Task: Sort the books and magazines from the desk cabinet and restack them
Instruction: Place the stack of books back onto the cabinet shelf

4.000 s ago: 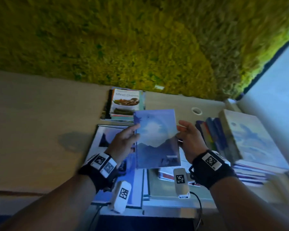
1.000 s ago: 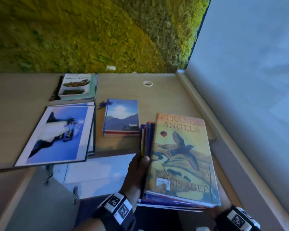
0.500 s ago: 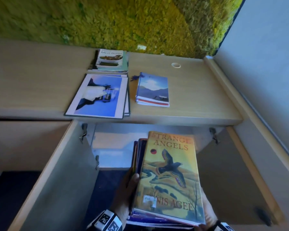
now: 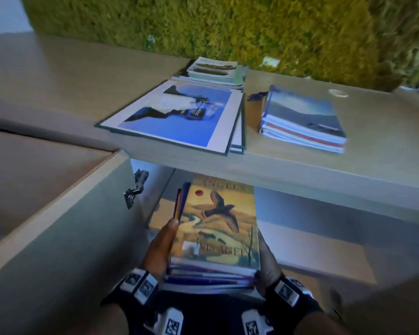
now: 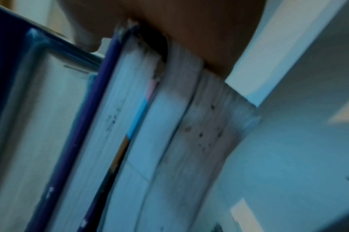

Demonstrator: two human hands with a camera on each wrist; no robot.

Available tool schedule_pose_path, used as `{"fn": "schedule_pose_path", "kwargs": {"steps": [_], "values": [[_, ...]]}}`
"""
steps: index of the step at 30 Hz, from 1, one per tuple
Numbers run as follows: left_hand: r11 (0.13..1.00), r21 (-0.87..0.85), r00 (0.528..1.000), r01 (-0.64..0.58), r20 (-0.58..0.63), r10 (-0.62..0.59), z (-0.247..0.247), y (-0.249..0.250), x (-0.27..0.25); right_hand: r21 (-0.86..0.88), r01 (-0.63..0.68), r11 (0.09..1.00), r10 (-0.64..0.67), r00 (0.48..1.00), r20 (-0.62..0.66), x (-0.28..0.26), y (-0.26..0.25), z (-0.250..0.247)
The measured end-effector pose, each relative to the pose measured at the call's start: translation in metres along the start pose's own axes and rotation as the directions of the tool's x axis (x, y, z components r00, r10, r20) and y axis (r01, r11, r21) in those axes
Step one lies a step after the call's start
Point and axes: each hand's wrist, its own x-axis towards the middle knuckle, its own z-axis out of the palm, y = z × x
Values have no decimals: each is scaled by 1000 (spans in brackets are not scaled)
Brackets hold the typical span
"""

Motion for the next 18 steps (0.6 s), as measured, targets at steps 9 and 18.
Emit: {"fn": "schedule_pose_path", "kwargs": {"steps": [9, 18], "values": [[998, 6, 974, 68, 216, -68, -12, -35, 138, 3, 165, 986, -164, 979, 120, 128, 0, 16], [996, -13, 993, -90, 70, 91, -38, -62, 152, -74, 446, 892, -422, 881, 215, 162, 40, 3]]}}
